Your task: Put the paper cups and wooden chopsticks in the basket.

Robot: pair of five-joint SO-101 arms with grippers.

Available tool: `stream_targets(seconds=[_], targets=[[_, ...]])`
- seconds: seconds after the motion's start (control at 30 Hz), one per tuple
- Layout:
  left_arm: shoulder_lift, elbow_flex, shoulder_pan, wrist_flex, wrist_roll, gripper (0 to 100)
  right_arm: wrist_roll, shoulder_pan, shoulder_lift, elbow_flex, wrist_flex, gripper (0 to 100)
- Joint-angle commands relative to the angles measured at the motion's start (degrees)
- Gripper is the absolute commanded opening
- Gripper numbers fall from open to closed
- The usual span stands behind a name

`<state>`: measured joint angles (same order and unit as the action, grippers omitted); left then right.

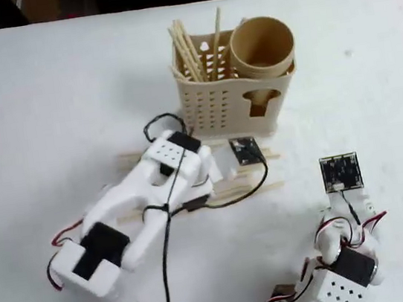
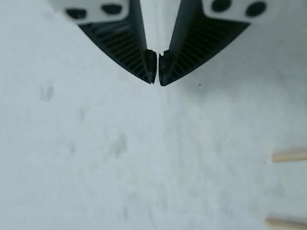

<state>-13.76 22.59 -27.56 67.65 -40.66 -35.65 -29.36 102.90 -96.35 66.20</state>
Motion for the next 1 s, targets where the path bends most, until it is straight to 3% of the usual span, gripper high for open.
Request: stream_targets(seconds=[0.0,0.17,0.43,0.77,0.97], targets=[[-4.35,-3.78,0.31,-2.55,0.88,8,0.26,-0.13,-0.22,-0.44,-0.75,2.3],[-4.53,-5.19,0.48,-2.29,0.88,2,0.26,-0.13,-0.22,-0.44,-0.75,2.3],[-0.48,-5.54,0.57,0.18,0.26,2,0.26,-0.13,-0.22,-0.44,-0.75,2.3],[24.84,-5.71,0.48,10.64,0.79,2,0.26,-0.13,-0.22,-0.44,-0.75,2.3],[35.38,-5.1,0.57,12.75,0.79,2,0.26,-0.13,-0.22,-0.44,-0.75,2.3]])
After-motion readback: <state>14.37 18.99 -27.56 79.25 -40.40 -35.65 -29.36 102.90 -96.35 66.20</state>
